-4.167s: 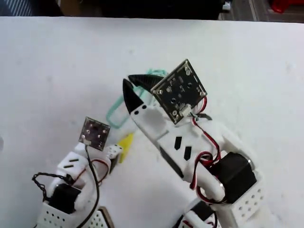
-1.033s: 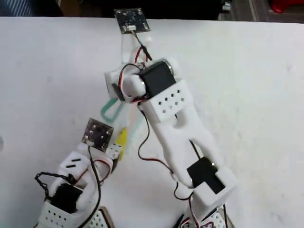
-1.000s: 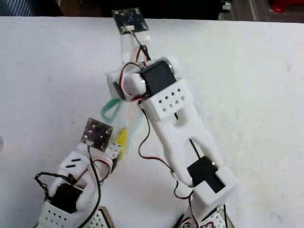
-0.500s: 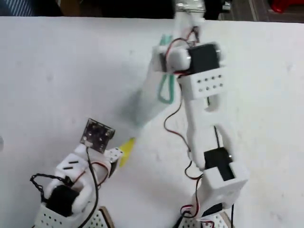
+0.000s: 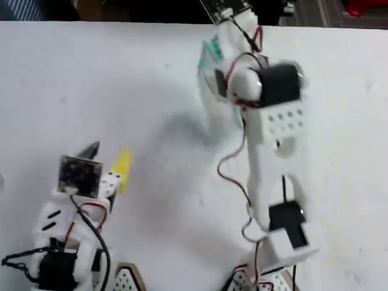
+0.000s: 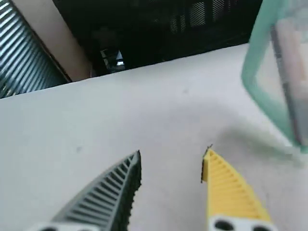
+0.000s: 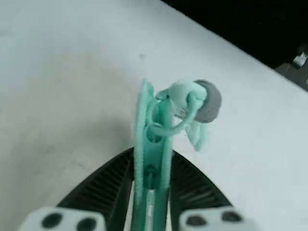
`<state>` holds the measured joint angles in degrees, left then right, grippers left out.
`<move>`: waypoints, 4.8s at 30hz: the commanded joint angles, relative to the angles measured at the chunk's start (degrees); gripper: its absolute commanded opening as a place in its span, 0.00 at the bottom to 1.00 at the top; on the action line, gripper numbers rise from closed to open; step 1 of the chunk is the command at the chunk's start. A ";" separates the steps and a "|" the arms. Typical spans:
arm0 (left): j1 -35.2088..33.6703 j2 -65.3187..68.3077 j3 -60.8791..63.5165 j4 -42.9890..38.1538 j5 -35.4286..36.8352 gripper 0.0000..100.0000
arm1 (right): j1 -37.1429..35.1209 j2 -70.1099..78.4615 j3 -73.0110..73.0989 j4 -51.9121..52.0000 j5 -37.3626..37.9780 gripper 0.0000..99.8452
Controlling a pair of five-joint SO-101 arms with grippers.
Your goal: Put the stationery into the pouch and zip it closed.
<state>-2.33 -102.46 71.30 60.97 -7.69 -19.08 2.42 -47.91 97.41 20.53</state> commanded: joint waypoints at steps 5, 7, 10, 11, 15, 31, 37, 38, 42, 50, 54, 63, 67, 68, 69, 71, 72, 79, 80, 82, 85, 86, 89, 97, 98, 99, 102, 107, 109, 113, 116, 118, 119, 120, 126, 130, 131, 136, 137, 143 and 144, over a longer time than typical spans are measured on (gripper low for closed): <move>-3.21 0.13 -1.49 -1.05 4.22 0.22 | -11.30 -21.23 -0.62 1.10 11.08 0.02; -3.21 0.13 0.18 -1.32 3.96 0.22 | -12.70 -26.95 4.75 1.19 14.51 0.02; -3.91 0.13 2.20 -1.32 3.87 0.22 | -13.58 -36.26 17.76 1.10 24.88 0.02; -4.62 0.13 2.55 -1.41 3.87 0.22 | -13.58 -39.34 22.68 1.10 28.84 0.02; -7.96 0.13 3.69 -3.43 4.31 0.22 | -13.58 -51.30 40.79 1.01 40.79 0.02; -8.92 0.13 12.22 -8.44 4.40 0.22 | -13.58 -71.16 74.73 0.92 56.88 0.02; 6.20 0.13 16.88 -10.37 3.96 0.22 | -15.69 -74.33 79.03 0.66 56.97 0.02; 8.48 0.13 16.88 -10.29 3.87 0.22 | -15.60 -74.42 79.03 0.04 56.88 0.02; 14.90 0.13 16.70 -10.55 3.87 0.22 | -14.46 -74.51 79.30 -1.80 56.53 0.02; 19.12 0.13 7.74 -10.73 3.87 0.22 | -14.55 -74.33 79.12 -1.80 60.31 0.02; 19.03 0.31 5.19 -14.51 4.40 0.22 | -17.89 -73.36 79.03 -4.00 69.54 0.02; 5.05 0.13 8.00 -15.56 12.92 0.15 | -11.91 -41.71 55.03 -17.54 58.37 0.02; -1.98 0.13 8.35 -15.21 14.15 0.15 | -11.12 -28.79 50.02 -8.48 52.22 0.02; -2.68 0.13 8.44 -15.03 13.98 0.15 | -11.12 -26.86 49.76 -6.37 50.90 0.02; -3.21 0.13 8.70 -14.68 13.98 0.15 | -11.47 -25.36 49.85 -5.14 49.85 0.02; -3.30 0.13 9.05 -14.24 13.98 0.15 | -11.47 -23.16 49.93 -3.65 48.18 0.02; -3.21 0.13 9.49 -14.15 13.98 0.15 | -11.47 -22.55 49.93 -3.56 47.30 0.02; -3.12 0.13 10.11 -13.89 13.89 0.15 | -13.32 -22.29 51.25 -4.97 43.43 0.02; -3.03 0.13 10.02 -13.89 13.89 0.15 | -13.76 -23.34 51.69 -4.79 43.43 0.02; -1.98 0.13 10.02 -13.89 13.80 0.15 | -14.81 -26.68 53.36 -4.00 45.36 0.02; 3.30 0.13 10.37 -14.24 13.36 0.15 | -18.33 -34.95 59.08 -1.19 59.34 0.02; 5.58 0.13 10.46 -14.42 11.78 0.15 | -19.38 -38.20 61.27 -0.22 63.65 0.02; 11.12 0.13 10.37 -16.44 6.24 0.15 | -20.26 -47.52 66.81 -0.04 68.84 0.02; 25.98 0.40 11.69 -17.58 6.42 0.15 | -20.09 -59.65 72.62 -0.13 68.84 0.02; 28.62 0.40 12.40 -17.58 7.65 0.15 | -20.35 -60.09 72.62 -0.13 68.66 0.02; 30.99 0.40 13.19 -17.93 8.44 0.15 | -21.23 -60.18 72.62 0.13 68.57 0.02; 35.47 0.40 14.07 -20.48 8.79 0.15 | -25.71 -60.44 72.79 1.01 68.57 0.02; 33.71 0.48 13.71 -26.20 8.79 0.14 | -31.08 -60.26 73.76 1.10 68.57 0.02; 31.08 0.48 13.80 -26.37 8.88 0.12 | -31.96 -60.26 75.96 1.10 69.01 0.02; 24.84 0.48 14.07 -26.29 9.23 0.10 | -31.87 -60.62 78.24 1.01 69.19 0.02; 20.09 0.13 13.45 -24.35 9.23 0.10 | -30.20 -60.79 77.10 0.22 69.10 0.02; 15.87 0.13 10.81 -19.34 8.88 0.11 | -27.38 -60.79 76.31 -0.48 69.19 0.02; 14.64 0.13 8.97 -16.53 8.79 0.12 | -26.59 -60.79 76.22 -0.57 69.45 0.02; 14.20 0.13 7.38 -14.59 8.26 0.14 | -26.51 -60.79 76.40 -0.13 70.68 0.02; 27.82 0.22 9.58 -17.93 7.56 0.17 | -32.75 -60.35 77.01 0.31 69.98 0.02; 35.65 0.22 14.77 -23.82 7.56 0.14 | -34.68 -60.70 77.01 0.31 68.57 0.02; 36.26 0.31 15.21 -24.62 7.56 0.13 | -34.68 -60.79 77.01 0.31 68.48 0.02; 37.76 0.13 15.21 -19.08 7.56 0.13 | -33.80 -60.97 76.92 -1.27 67.69 0.02; 37.85 0.13 14.77 -17.05 7.56 0.13 | -32.66 -61.49 76.92 -2.59 67.69 0.02; 37.58 0.13 3.96 0.00 7.56 0.13 | -24.31 -64.22 77.27 -7.87 67.78 0.02; 37.58 0.13 1.41 2.90 7.56 0.13 | -23.16 -64.31 77.27 -8.31 67.78 0.02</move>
<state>34.15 -102.37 80.79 55.87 0.40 -45.98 -60.70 30.33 92.57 88.92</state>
